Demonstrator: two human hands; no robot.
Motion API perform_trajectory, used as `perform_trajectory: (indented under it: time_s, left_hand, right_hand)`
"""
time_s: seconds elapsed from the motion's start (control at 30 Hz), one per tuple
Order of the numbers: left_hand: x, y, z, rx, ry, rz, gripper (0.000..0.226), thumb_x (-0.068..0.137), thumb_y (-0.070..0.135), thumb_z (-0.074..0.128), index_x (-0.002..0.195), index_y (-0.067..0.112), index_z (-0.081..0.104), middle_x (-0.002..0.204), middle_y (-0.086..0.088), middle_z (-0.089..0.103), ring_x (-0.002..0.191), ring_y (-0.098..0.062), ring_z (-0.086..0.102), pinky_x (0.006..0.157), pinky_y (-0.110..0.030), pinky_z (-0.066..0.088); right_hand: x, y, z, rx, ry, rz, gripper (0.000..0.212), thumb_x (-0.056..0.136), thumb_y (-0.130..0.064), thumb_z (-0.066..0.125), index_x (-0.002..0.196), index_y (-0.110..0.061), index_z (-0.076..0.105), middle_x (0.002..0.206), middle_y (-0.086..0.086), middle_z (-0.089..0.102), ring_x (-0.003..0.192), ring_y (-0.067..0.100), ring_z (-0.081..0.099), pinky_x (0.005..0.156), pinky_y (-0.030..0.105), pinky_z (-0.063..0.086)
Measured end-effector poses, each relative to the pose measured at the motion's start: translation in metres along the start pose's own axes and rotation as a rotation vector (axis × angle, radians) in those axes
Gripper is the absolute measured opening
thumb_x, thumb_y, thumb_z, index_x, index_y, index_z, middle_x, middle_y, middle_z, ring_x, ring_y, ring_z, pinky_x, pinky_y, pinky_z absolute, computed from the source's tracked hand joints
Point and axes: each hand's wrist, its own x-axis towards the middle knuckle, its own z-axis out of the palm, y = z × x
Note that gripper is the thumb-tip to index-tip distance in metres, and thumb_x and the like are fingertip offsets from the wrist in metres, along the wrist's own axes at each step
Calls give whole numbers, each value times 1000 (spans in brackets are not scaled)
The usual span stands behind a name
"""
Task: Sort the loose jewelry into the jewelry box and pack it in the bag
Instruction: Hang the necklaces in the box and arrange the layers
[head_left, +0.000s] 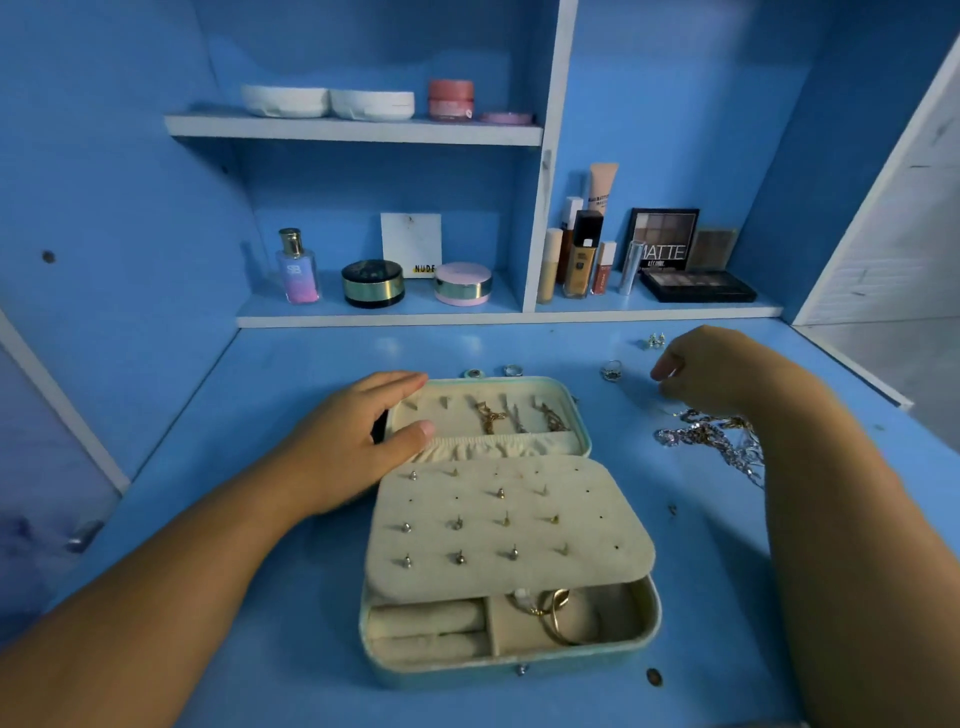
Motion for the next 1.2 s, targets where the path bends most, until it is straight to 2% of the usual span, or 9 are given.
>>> perform_trajectory:
  time_s: [0.13,0.3,0.43,0.63,0.77,0.87,0.97,1.1,1.2]
  left_hand:
    - [2,-2,1,-2,25,12,76,75,63,50,141,25,49,140,19,46,126,5,43,104,-15,30]
    - [3,-5,3,2,37,23,71,77,56,54,141,25,50,140,18,48,123,8,42,100,-8,28]
    - [3,-5,3,2,46,23,77,73,63,52,141,26,50,135,23,45,124,7,43,95,-4,28]
    - [4,-6,3,-6,58,28,82,68,69,50,138,25,53,131,21,49,122,4,47,101,-13,32]
    - [5,-6,4,-7,66,40,84,66,70,47,136,25,55,127,23,50,119,3,49,92,-4,31]
    - [6,-5,3,1,71,42,85,66,71,46,136,24,56,127,22,50,118,2,49,93,-7,33]
    - [6,-3,2,1,70,36,87,65,72,45,136,23,55,129,20,51,118,1,49,101,-17,34]
    - [3,1,3,7,61,24,81,69,67,53,137,22,54,127,22,48,120,-1,49,100,-17,33]
    - [0,3,3,-2,54,17,88,65,72,48,137,22,54,128,23,47,120,2,46,101,-16,31]
  right_hand:
    - [-4,9,-4,-58,-80,53,18,85,-16,60,98,-17,72,105,4,66,92,23,59,83,34,50]
    - [-7,13,-9,-83,-174,14,16,79,-24,72,93,-31,68,97,-6,62,92,18,58,85,33,47]
    - [-4,10,-4,-40,-138,-59,10,82,-20,72,77,-28,67,85,-6,64,77,12,56,67,26,43]
    - [1,4,4,59,-61,-122,10,86,-24,67,78,-29,65,84,-7,63,73,7,53,68,27,42]
    - [-15,16,-16,147,23,-75,8,90,-31,61,92,-28,68,94,-6,66,71,4,54,72,28,46]
    - [-38,25,-21,67,-55,3,29,91,-43,55,117,-32,61,122,-3,59,92,14,59,92,36,45]
    - [-61,30,0,19,-148,78,58,91,-54,46,142,-29,36,149,0,33,127,25,44,107,40,34]
    - [-74,22,41,-18,-162,44,73,93,-59,27,152,-19,10,158,0,10,145,23,6,118,42,12]
    - [-72,5,51,-34,-137,-28,68,98,-52,22,152,-14,4,159,1,3,146,23,-2,119,40,5]
